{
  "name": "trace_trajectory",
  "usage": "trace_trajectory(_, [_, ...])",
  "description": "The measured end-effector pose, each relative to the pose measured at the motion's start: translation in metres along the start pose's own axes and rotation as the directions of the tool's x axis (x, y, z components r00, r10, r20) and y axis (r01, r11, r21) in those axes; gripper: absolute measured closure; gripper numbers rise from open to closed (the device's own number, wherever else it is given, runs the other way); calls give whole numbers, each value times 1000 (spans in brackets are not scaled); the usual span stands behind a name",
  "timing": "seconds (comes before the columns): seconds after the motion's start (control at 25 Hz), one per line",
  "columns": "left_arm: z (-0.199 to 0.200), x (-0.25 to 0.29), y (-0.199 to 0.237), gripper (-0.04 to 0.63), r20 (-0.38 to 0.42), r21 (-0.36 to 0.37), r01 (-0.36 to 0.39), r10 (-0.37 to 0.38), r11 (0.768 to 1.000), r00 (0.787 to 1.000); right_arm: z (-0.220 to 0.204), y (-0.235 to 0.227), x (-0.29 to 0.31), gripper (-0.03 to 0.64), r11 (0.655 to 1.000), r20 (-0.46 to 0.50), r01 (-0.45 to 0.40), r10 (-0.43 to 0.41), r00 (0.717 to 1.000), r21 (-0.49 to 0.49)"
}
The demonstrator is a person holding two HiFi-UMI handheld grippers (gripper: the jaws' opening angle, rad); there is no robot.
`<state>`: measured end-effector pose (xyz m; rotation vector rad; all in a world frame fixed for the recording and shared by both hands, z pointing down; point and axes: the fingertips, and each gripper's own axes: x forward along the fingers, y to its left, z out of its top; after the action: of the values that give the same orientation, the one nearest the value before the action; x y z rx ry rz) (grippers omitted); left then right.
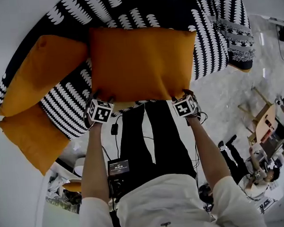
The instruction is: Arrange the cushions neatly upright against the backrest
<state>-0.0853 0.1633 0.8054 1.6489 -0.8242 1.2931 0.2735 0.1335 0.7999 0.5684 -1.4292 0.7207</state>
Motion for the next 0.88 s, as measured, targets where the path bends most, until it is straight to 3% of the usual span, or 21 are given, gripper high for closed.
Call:
trace_trajectory(0.16, [-7,10,-5,288,-37,44,37,-36,998,999,-3,-1,21,371,1000,-45,-7,7,999,0])
trace_trajectory(0.32, [-8,13,-2,288,-53,43,30,-27,999,998,2,1,23,373,1000,-32,-2,2,999,1])
trace_trajectory(0.48, [-6,14,-6,298,-67,39,27,-24,999,997,-5,-3,20,437,999,18,31,-31,999,-18])
trace_trajectory(0.64, [-4,4,-1,353,-63,49,21,-18,999,998,0,1,8,533,994,35,82,-79,996,-70])
trace_trajectory(0.88, [0,0,-4,464,-60,88,10,-5,996,998,3,4,1,592,991,53,100,-95,994,-85])
